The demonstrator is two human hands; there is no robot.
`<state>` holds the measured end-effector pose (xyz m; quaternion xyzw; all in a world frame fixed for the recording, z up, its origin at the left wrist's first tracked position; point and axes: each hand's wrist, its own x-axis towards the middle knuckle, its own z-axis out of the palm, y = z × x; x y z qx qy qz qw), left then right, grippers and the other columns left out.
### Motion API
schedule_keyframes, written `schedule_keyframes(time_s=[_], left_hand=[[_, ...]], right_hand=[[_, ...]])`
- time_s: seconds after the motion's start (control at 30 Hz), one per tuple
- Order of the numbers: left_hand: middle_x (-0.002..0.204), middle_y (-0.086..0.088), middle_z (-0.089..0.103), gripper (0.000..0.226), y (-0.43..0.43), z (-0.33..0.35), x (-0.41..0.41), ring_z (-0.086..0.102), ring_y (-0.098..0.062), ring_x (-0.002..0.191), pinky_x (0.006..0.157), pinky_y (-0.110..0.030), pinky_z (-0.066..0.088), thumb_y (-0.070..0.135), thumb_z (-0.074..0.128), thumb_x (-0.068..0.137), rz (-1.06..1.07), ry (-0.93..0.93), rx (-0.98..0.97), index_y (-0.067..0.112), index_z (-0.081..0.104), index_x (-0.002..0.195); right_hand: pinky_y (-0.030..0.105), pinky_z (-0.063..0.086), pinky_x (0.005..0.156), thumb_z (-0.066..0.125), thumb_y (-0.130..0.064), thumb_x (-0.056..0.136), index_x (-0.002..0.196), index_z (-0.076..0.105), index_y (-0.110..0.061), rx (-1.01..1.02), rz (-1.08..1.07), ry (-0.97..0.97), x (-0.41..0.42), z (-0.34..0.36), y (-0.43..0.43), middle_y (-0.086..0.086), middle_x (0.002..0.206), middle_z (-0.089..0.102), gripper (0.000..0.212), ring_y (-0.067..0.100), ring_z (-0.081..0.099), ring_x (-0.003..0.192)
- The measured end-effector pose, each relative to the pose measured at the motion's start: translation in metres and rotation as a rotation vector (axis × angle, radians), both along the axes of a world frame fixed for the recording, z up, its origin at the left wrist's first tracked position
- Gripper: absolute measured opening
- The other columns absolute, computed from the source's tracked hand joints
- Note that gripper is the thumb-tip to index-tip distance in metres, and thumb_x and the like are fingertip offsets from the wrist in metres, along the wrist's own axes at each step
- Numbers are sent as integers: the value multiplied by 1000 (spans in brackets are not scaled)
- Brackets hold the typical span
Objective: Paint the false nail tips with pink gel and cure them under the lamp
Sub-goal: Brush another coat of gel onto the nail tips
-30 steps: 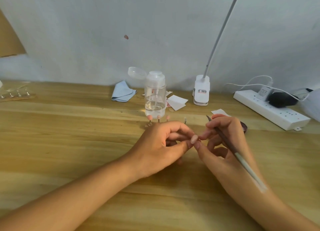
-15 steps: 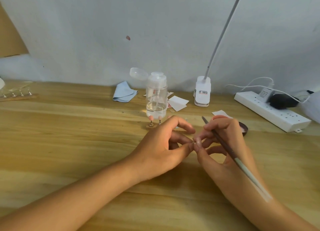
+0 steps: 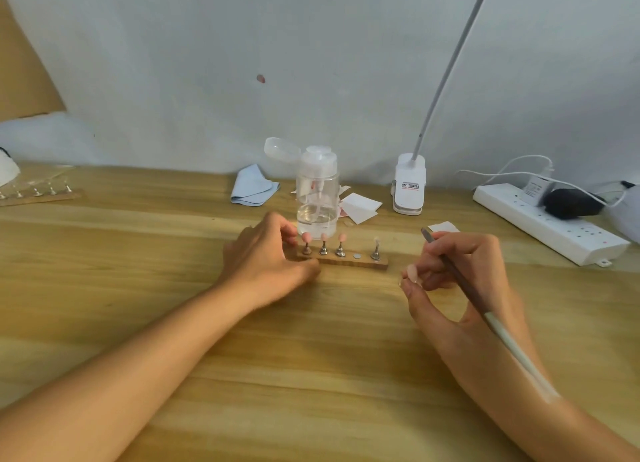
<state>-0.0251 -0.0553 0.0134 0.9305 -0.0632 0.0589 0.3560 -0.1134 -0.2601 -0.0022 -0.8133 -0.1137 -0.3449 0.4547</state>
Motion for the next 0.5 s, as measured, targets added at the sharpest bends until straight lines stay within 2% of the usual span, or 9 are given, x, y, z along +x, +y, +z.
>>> schedule_keyframes(time_s=[0.03, 0.1, 0.17, 0.2, 0.27, 0.37, 0.5], left_hand=[[101, 21, 61, 50, 0, 2, -1, 56, -11, 103, 104, -38, 38, 53, 73, 60, -16, 21, -30, 31, 52, 100], [98, 20, 64, 49, 0, 3, -1, 57, -7, 96, 103, -38, 39, 60, 67, 53, -60, 33, -48, 33, 58, 93], [92, 20, 64, 47, 1, 1, -1, 56, 3, 85, 97, -31, 42, 63, 72, 54, -118, 21, -21, 36, 66, 92], [88, 20, 62, 44, 1, 0, -1, 53, 9, 78, 90, -26, 42, 61, 78, 58, -147, 6, -15, 36, 69, 93], [84, 18, 60, 32, 2, -3, 1, 53, 6, 73, 79, -21, 40, 48, 85, 68, -199, -35, -42, 34, 72, 93], [81, 19, 57, 20, 1, -6, 1, 56, -2, 78, 76, -18, 42, 31, 85, 73, -332, -118, -109, 36, 71, 87], [78, 16, 54, 24, 0, -6, 0, 56, -8, 82, 74, -11, 38, 23, 84, 77, -466, -321, -99, 37, 67, 85]], right_hand=[[45, 52, 66, 75, -1, 77, 102, 43, -28, -9, -3, -5, -1, -1, 0, -18, 86, 66, 49, 15, 65, 73], [30, 51, 68, 76, -3, 77, 103, 41, -30, -72, -29, -59, -5, -2, 2, -18, 90, 66, 51, 13, 63, 75], [23, 49, 66, 76, -4, 77, 105, 40, -32, -111, -50, -86, -8, -2, 3, -18, 93, 66, 53, 13, 62, 79], [26, 50, 67, 76, -4, 77, 105, 40, -33, -111, -50, -82, -7, -2, 2, -18, 92, 65, 54, 13, 63, 79], [38, 54, 67, 76, -5, 76, 105, 38, -38, -102, -29, -52, -3, -1, 0, -17, 92, 65, 58, 15, 64, 78], [45, 55, 64, 75, -5, 76, 105, 36, -46, -128, -13, -43, 0, 0, -2, -16, 89, 65, 64, 16, 65, 79], [49, 54, 71, 72, -3, 78, 105, 38, -45, -94, -18, -78, -3, 0, -2, -14, 89, 66, 60, 17, 68, 85]])
